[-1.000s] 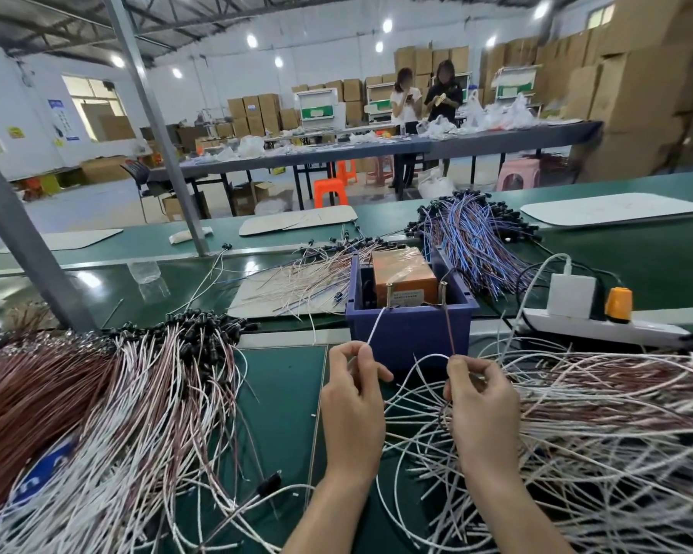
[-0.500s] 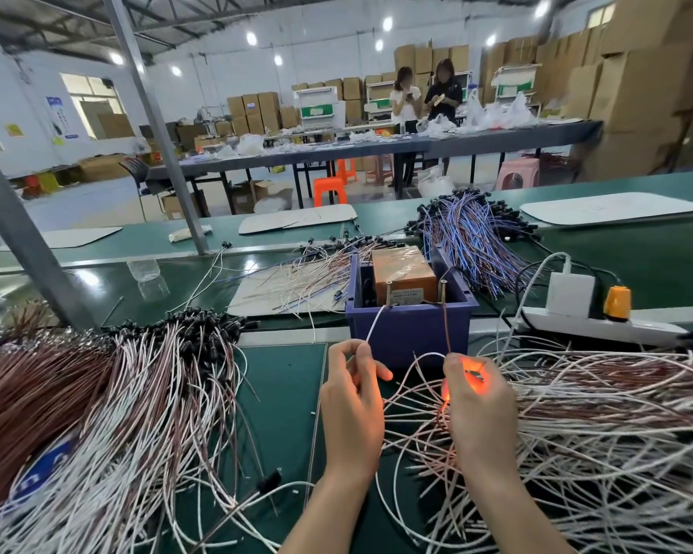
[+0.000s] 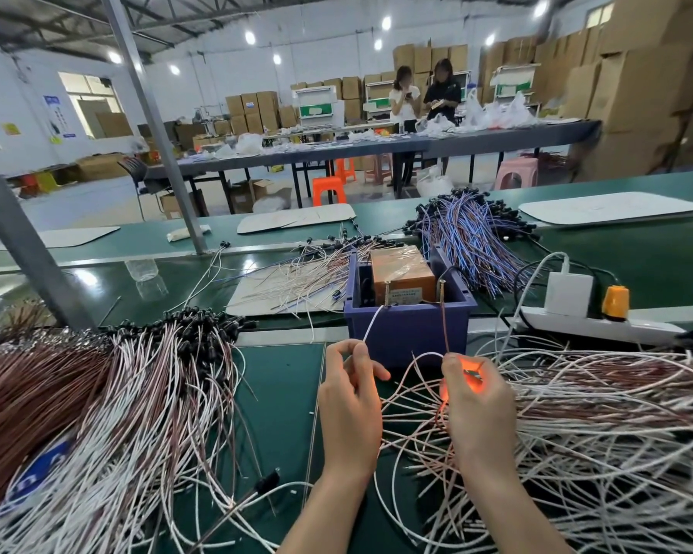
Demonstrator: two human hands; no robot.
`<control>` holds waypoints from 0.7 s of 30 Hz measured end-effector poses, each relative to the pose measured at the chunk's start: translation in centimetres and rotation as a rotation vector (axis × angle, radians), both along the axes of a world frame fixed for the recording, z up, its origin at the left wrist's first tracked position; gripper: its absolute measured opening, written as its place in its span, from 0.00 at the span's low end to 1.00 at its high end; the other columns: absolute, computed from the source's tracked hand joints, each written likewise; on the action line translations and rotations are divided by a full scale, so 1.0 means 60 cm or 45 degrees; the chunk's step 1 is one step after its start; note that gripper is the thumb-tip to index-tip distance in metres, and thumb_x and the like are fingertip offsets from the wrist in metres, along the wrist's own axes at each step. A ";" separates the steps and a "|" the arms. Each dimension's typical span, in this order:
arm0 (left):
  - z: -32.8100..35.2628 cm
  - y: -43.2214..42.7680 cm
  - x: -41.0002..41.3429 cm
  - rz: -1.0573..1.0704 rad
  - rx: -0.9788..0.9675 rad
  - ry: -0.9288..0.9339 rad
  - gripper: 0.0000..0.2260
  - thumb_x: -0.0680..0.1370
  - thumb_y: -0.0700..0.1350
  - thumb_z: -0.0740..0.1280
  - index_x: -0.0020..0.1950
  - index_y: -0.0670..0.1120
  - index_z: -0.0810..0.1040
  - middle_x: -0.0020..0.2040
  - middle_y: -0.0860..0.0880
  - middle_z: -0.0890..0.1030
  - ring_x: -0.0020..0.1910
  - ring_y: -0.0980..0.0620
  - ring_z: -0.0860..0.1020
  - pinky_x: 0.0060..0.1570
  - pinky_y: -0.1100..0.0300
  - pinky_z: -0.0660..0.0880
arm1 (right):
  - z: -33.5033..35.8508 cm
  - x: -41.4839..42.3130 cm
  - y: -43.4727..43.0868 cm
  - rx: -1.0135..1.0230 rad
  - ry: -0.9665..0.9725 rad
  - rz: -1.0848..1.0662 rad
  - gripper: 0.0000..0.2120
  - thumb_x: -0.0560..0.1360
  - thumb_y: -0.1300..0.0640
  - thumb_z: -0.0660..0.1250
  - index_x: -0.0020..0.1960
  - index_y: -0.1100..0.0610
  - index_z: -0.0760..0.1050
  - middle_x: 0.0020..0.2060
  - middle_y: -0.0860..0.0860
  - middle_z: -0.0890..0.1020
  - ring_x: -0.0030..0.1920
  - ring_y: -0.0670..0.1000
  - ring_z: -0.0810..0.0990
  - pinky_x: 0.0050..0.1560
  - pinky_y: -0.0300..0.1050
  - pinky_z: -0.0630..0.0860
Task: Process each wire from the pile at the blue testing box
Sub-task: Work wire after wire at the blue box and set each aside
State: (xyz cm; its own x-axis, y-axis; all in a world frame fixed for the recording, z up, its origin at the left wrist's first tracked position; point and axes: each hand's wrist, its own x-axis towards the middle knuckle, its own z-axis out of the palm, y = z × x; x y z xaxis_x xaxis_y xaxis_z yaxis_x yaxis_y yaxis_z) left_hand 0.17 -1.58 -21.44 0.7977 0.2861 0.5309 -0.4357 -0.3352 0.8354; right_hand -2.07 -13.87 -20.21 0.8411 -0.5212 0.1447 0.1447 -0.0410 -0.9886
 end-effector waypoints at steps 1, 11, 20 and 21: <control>0.000 0.000 0.001 0.005 -0.003 0.012 0.06 0.85 0.54 0.57 0.49 0.61 0.70 0.38 0.53 0.83 0.25 0.54 0.72 0.27 0.51 0.73 | 0.000 0.000 -0.001 0.011 0.005 0.015 0.07 0.80 0.49 0.66 0.45 0.49 0.78 0.29 0.42 0.81 0.26 0.41 0.74 0.30 0.42 0.71; 0.002 0.018 0.012 0.152 -0.416 0.108 0.06 0.85 0.53 0.56 0.53 0.55 0.70 0.37 0.53 0.84 0.27 0.56 0.75 0.29 0.65 0.73 | 0.019 -0.023 0.000 0.010 -0.139 0.041 0.08 0.81 0.51 0.63 0.49 0.42 0.80 0.45 0.40 0.85 0.32 0.41 0.76 0.31 0.40 0.74; -0.010 0.035 0.028 0.223 -0.443 0.312 0.10 0.83 0.41 0.59 0.63 0.51 0.65 0.31 0.51 0.69 0.29 0.53 0.66 0.31 0.54 0.65 | 0.094 -0.028 -0.133 -0.306 -0.292 0.030 0.11 0.83 0.58 0.60 0.46 0.53 0.78 0.24 0.45 0.73 0.22 0.42 0.64 0.20 0.33 0.59; -0.010 0.034 0.027 0.212 -0.436 0.316 0.11 0.83 0.41 0.59 0.63 0.51 0.66 0.31 0.51 0.69 0.29 0.52 0.66 0.31 0.53 0.65 | 0.103 -0.028 -0.155 -0.474 -0.265 0.047 0.11 0.84 0.56 0.59 0.46 0.51 0.78 0.23 0.45 0.73 0.21 0.43 0.65 0.20 0.32 0.59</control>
State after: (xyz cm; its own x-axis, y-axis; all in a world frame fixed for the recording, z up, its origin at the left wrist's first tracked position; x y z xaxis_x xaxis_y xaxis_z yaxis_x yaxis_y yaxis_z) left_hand 1.80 0.48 -22.04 0.8172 0.5469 0.1818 -0.1719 -0.0698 0.9826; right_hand -3.74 -23.16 -14.01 0.7911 -0.3715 0.4859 0.3474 -0.3809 -0.8569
